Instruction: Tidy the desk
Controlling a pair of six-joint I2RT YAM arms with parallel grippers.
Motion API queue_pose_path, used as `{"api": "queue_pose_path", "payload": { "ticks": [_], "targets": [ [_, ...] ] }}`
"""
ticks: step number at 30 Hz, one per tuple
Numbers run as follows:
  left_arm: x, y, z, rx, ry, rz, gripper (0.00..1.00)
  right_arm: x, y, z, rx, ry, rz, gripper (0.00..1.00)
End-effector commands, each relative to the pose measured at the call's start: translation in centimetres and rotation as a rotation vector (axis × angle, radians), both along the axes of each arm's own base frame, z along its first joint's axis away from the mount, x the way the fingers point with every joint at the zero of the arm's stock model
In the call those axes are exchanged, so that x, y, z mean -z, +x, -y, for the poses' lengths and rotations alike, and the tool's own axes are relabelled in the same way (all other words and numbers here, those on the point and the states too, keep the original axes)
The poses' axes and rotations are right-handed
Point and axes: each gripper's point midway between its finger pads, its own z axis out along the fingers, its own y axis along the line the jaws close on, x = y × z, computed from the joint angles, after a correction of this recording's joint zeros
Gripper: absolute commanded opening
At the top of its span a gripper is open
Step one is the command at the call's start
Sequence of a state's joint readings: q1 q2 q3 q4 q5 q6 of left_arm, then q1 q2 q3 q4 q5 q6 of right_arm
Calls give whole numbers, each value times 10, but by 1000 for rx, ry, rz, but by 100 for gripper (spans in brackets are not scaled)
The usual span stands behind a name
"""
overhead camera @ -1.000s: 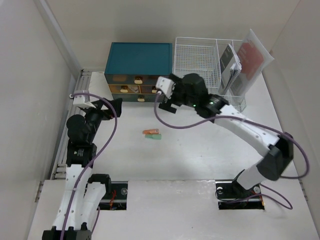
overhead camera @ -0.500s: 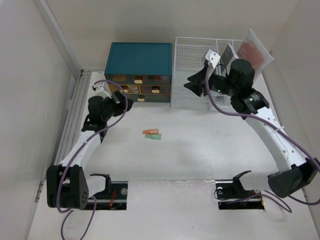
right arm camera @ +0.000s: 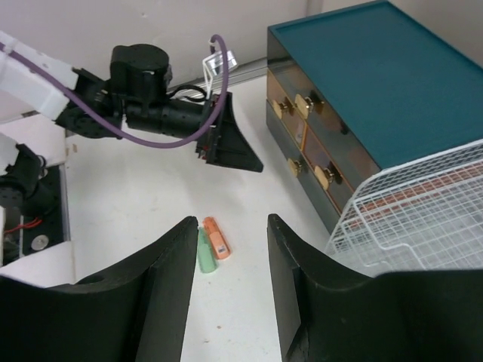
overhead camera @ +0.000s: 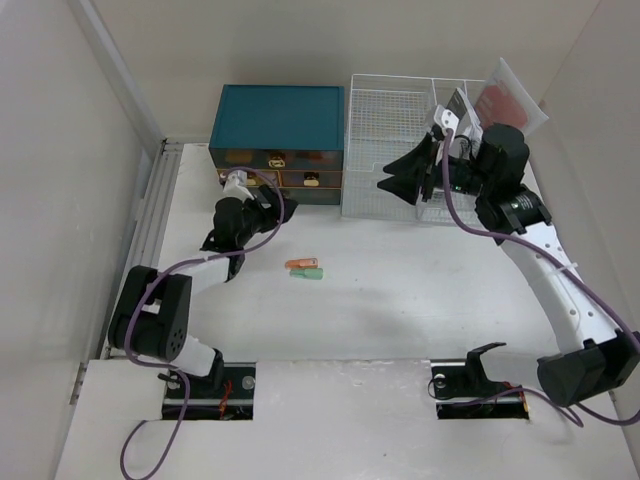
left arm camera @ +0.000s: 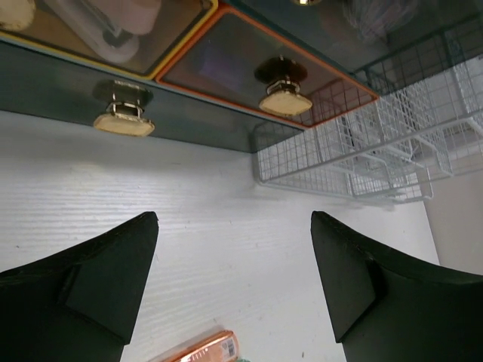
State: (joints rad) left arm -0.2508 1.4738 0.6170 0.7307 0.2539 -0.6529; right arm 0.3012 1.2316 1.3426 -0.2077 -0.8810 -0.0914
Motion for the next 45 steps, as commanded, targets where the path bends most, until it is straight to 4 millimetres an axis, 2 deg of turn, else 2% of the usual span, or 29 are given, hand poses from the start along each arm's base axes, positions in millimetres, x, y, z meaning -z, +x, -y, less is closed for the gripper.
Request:
{"api": "queue_pose_path", "payload": {
  "ticks": [1,3,6,10,12,13,15,17,18,19,20,21,22,28,30,35,39,42,43,45],
  "targets": [
    [-29,17,-5,-56,-33,134,80,-9,-5,-6,-64,27,31,48],
    [-22,22,-3,-56,-31,127,80,-6,-4,-7,-74,25,21,48],
    [-4,30,-13,-84,-29,92,80,-2,-1,-8,-74,22,11,48],
    [4,36,-16,-95,-35,81,80,1,1,-9,-74,20,2,48],
    [2,43,-20,-113,-34,88,78,4,4,-9,-74,17,-8,48],
    [7,44,-20,-113,-31,76,78,4,4,-9,-74,17,-8,48],
    [2,51,-19,-111,-25,87,78,8,7,-10,-74,15,-17,48],
    [12,56,-21,-132,-11,54,77,8,7,-10,-74,15,-17,48],
    [5,61,-20,-132,-14,65,77,8,7,-10,-74,15,-17,48],
    [11,62,-22,-141,-8,52,77,8,7,-10,-74,15,-17,48],
    [6,65,-21,-141,-12,65,77,8,7,-10,-74,15,-17,48],
    [11,65,-21,-141,-9,54,76,8,8,-10,-65,14,-17,48],
    [6,72,-20,-141,-12,65,76,11,10,-10,-65,12,-26,48],
    [23,77,-22,-158,-31,13,71,11,10,-10,-65,12,-26,48],
    [22,76,-21,-152,-44,19,69,11,10,-10,-65,12,-26,48],
    [35,76,-21,-152,-36,-9,67,14,13,-11,-65,6,-26,48],
    [33,81,-20,-152,-38,-2,64,14,12,-11,-75,7,-26,48],
    [41,82,-19,-152,-33,-21,61,14,12,-11,-75,7,-26,48],
    [36,86,-19,-152,-36,-9,61,14,12,-11,-75,7,-26,48],
    [44,85,-19,-153,-30,-30,60,14,12,-11,-75,7,-26,48]
  ]
}}
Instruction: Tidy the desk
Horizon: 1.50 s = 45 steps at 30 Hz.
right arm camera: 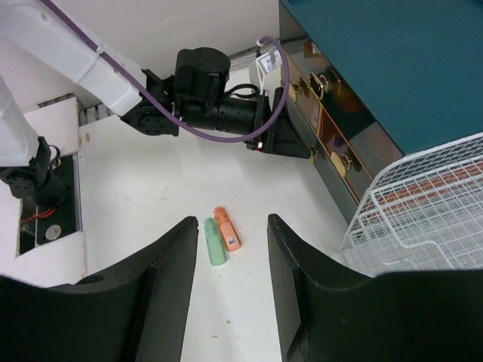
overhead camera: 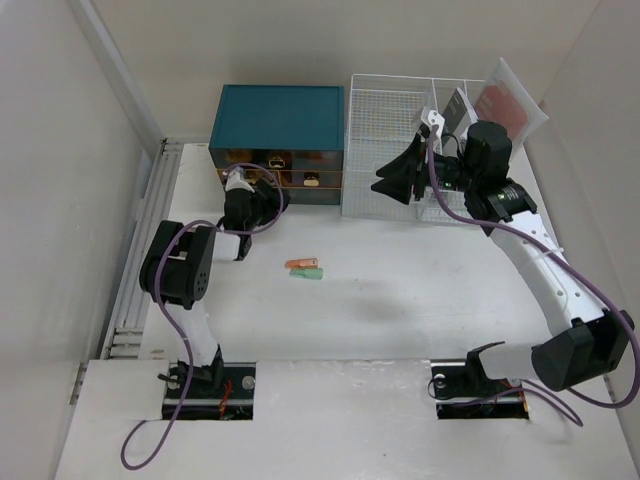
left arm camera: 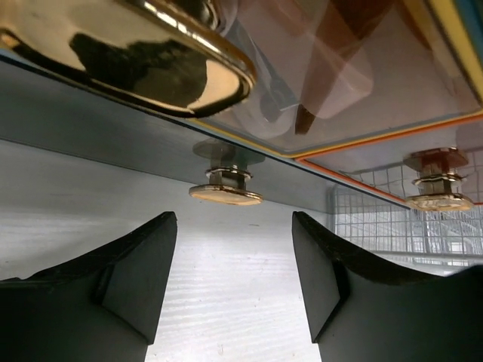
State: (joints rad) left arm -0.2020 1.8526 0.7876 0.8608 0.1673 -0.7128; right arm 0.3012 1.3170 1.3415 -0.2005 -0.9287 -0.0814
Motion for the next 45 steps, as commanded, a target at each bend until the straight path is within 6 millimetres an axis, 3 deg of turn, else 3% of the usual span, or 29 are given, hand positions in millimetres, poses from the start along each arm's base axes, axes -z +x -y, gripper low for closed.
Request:
{"api": "queue_pose_path", "payload": {
  "ticks": [1,13,21,26,36,40,45],
  "targets": [
    [-21,17,1,-5,-15,64,59,-13,-2,-1,-28,23,60,48],
    [-19,26,2,-14,-11,59,53,-13,0,2,-19,20,69,48],
    [-17,27,2,-14,-11,60,39,-13,0,2,-19,20,69,49],
    [-3,19,1,-16,-13,28,34,-13,0,2,-19,20,69,49],
    [-3,18,2,-8,-18,36,34,-10,1,0,-28,19,59,49],
    [-3,17,3,1,-21,35,48,-10,1,0,-28,19,59,49],
    [1,17,3,1,-19,26,51,-10,1,0,-28,19,59,49]
  ]
}}
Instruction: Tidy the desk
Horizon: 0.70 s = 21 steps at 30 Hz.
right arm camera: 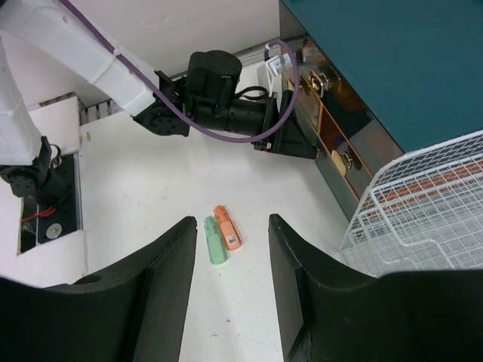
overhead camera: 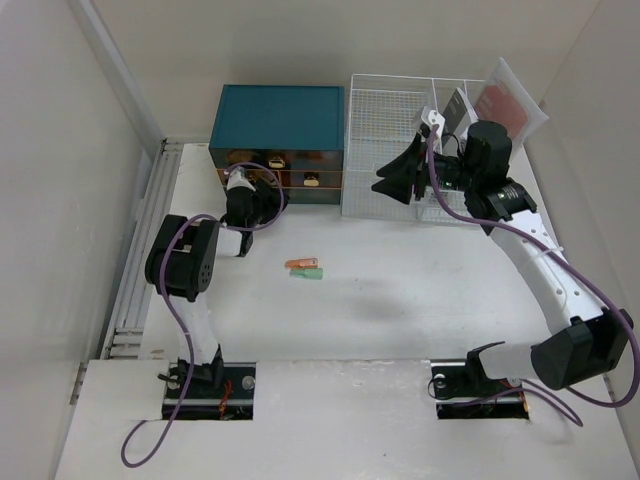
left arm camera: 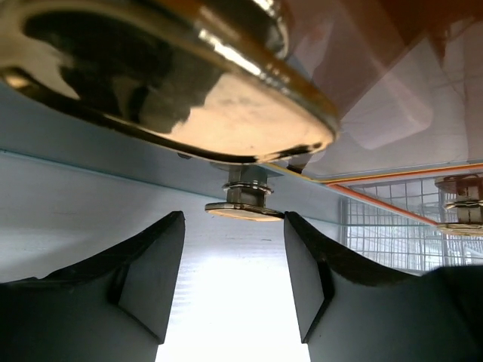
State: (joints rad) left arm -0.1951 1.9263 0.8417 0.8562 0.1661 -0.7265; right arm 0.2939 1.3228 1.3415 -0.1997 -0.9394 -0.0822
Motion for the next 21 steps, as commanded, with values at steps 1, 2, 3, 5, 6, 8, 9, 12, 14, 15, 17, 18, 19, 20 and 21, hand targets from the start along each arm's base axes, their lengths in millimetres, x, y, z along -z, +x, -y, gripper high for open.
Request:
{"api": "queue_pose_path", "payload": {
  "ticks": [1,2,3,5,6,8,9,12,14,15,17,18,19,20,21],
  "targets": [
    [-9,3,4,13,-10,45,51,-12,0,-1,-25,19,64,49],
    [-9,3,4,13,-10,45,51,-12,0,-1,-25,19,64,49],
    [-9,3,4,10,-18,42,51,-12,0,-1,-25,19,64,49],
    [-8,6,4,10,-18,42,51,-12,0,-1,-25,19,64,49],
    [-10,7,5,10,-20,51,50,-12,0,-1,-25,19,64,49],
    [-10,9,5,7,-28,48,48,-12,0,-1,-25,19,64,49],
    [-10,9,5,7,-28,48,47,-12,0,-1,-25,19,64,49],
    [-8,11,6,7,-28,47,45,-12,0,-1,-25,19,64,49],
    [-8,11,6,7,-28,47,43,-12,0,-1,-25,19,64,49],
    [-8,11,6,7,-28,47,42,-12,0,-1,-25,19,64,49],
    [-8,11,6,7,-28,47,40,-12,0,-1,-25,19,64,49],
    [-8,11,6,7,-28,47,38,-12,0,-1,-25,19,64,49],
    [-8,11,6,7,-28,47,36,-12,0,-1,-25,19,64,49],
    [-8,11,6,7,-28,47,36,-12,0,-1,-25,19,64,49],
    [-8,11,6,7,-28,47,34,-12,0,-1,-25,19,64,49]
  ]
}}
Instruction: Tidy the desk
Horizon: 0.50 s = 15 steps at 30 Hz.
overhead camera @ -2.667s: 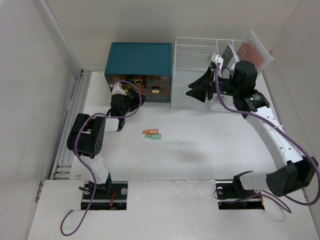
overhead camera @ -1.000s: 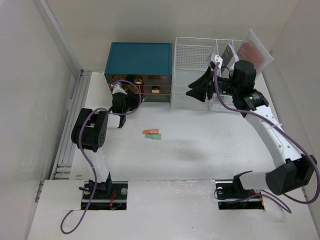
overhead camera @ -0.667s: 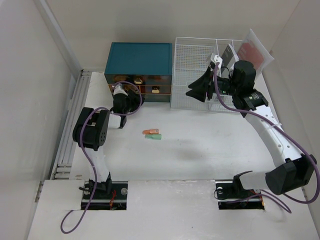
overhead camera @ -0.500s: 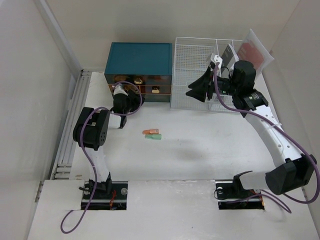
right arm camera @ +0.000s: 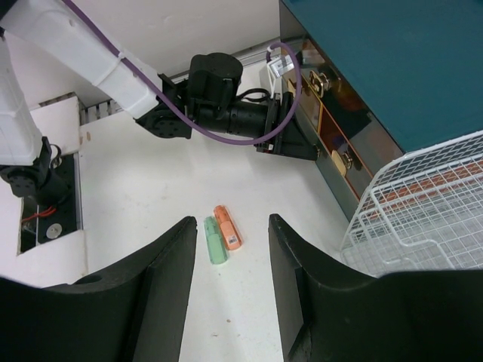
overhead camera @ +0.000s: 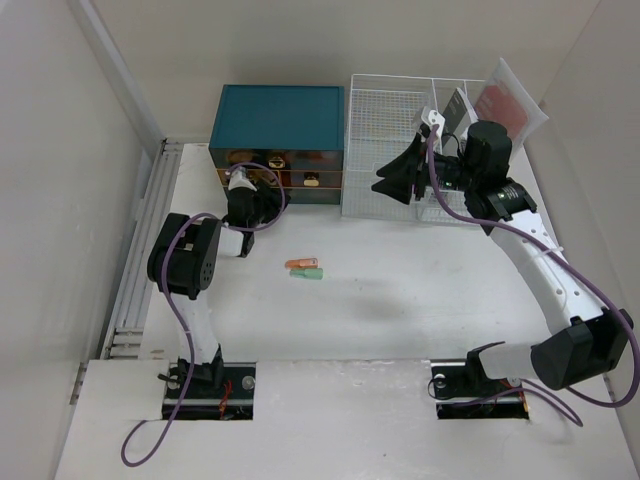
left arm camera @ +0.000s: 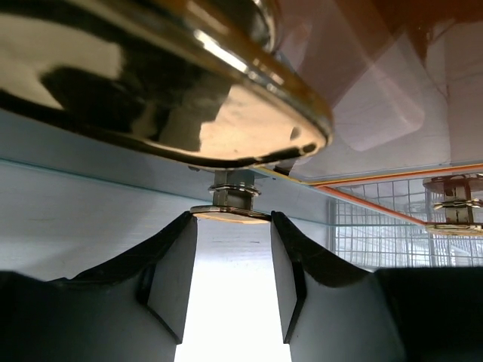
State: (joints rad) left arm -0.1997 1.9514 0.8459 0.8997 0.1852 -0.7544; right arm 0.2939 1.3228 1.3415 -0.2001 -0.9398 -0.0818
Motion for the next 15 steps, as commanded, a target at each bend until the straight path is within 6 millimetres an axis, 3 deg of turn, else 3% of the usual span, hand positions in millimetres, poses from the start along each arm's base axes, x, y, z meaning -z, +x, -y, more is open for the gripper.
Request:
{"api": "queue_pose_path", "payload": {
  "ticks": [1,10,15],
  "targets": [
    [-7,7,-1,-6,7,36,34,-12,0,-1,-25,19,65,49],
    [-5,-5,-4,-6,8,32,31,-12,0,-1,-25,19,65,49],
    [5,-28,0,17,-2,2,31,-9,1,-2,-34,18,55,49]
  ]
}}
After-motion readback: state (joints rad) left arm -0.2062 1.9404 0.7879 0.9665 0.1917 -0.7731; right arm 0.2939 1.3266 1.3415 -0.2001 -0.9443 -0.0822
